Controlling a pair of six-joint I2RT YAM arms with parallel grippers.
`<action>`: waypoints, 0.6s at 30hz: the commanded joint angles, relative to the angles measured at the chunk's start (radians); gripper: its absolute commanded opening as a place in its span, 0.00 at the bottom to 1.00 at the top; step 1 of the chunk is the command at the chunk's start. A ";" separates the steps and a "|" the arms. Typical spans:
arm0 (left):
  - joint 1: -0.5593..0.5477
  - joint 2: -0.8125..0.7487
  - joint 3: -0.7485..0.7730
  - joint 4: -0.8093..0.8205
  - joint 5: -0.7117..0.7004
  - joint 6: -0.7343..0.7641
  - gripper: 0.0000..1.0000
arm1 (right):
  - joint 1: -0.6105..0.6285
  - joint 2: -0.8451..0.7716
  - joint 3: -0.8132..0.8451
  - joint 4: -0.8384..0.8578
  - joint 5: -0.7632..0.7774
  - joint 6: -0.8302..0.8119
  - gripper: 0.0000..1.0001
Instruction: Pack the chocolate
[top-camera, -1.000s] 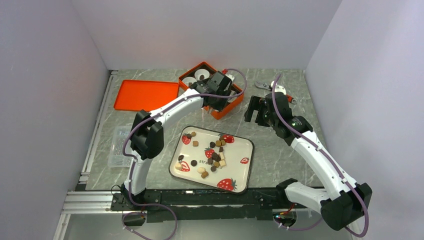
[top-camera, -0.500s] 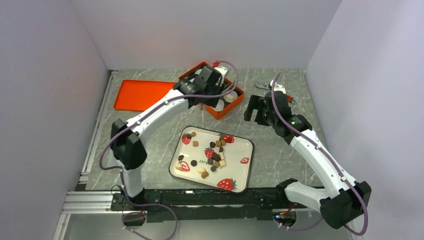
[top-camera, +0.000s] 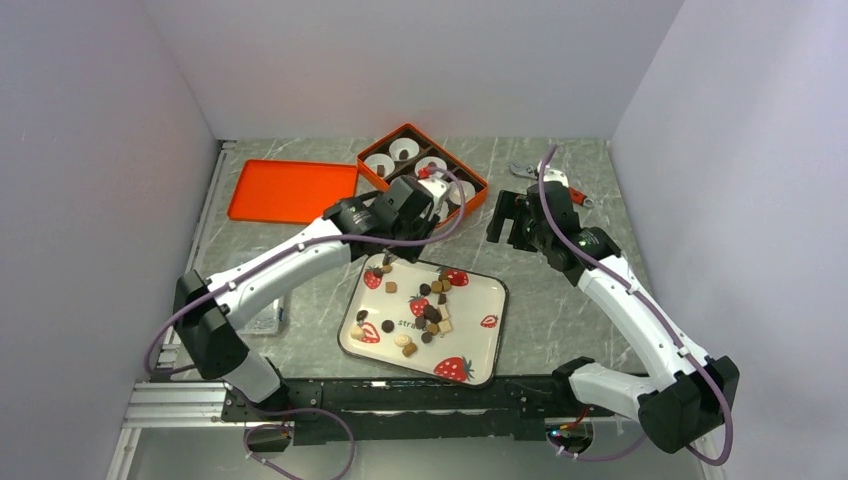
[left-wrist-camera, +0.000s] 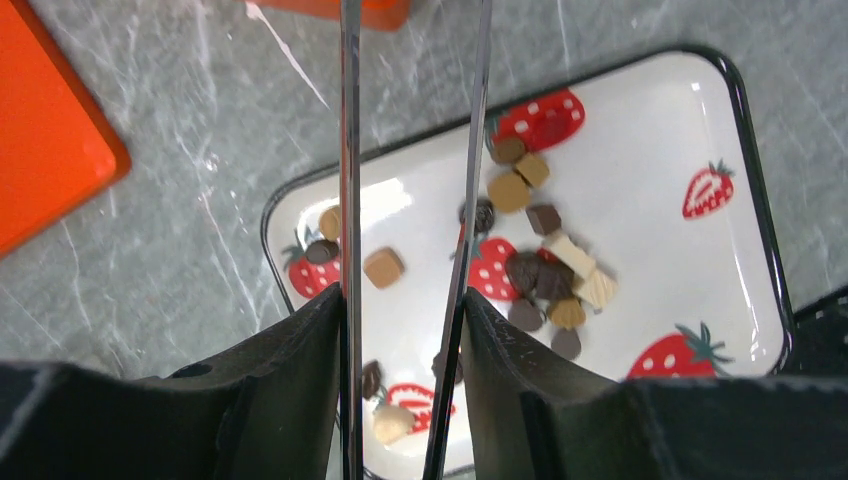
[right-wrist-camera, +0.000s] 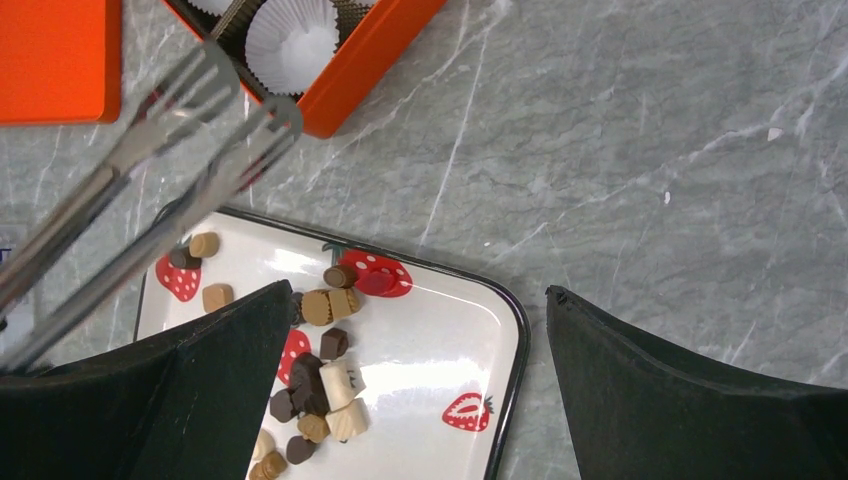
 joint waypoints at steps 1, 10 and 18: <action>-0.048 -0.104 -0.043 -0.040 -0.045 -0.029 0.48 | -0.004 0.005 0.042 0.031 -0.008 0.001 1.00; -0.129 -0.200 -0.185 -0.105 -0.062 -0.069 0.47 | -0.005 0.007 0.038 0.036 -0.009 0.007 1.00; -0.169 -0.276 -0.305 -0.097 -0.042 -0.065 0.47 | -0.005 -0.002 0.021 0.040 -0.014 0.019 1.00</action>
